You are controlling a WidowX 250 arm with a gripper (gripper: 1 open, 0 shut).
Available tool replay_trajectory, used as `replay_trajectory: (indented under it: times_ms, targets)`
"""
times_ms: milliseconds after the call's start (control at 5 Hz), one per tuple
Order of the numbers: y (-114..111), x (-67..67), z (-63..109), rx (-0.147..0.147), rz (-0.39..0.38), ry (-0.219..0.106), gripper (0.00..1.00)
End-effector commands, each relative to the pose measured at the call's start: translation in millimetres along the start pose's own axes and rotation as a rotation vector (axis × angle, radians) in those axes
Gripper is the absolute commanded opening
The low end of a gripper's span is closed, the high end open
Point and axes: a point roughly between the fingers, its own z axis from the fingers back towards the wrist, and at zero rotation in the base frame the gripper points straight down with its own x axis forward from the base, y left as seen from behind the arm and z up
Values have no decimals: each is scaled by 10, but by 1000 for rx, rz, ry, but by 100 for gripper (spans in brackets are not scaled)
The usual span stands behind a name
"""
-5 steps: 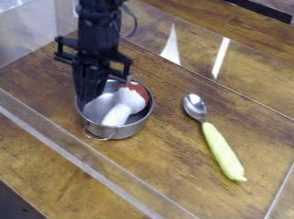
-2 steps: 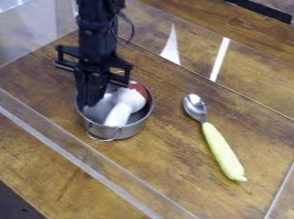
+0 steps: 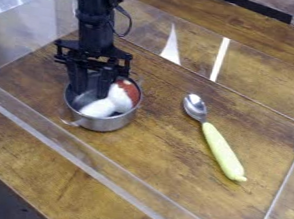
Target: Remove the mushroom from the silver pot and put it on the table
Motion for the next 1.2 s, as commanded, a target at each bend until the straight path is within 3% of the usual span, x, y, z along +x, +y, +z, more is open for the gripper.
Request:
replay_trajectory:
  times_ms: [0, 200, 400, 600, 800, 1000]
  targets:
    - [-9, 110, 229, -23, 24, -65, 0]
    - [-52, 139, 244, -31, 42, -72, 0]
    - [-129, 118, 249, -33, 32, -66, 100]
    - [-206, 105, 248, -33, 22, -60, 100]
    - [-270, 74, 285, -35, 13, -61, 0]
    - [-303, 170, 593, -75, 12, -103, 0]
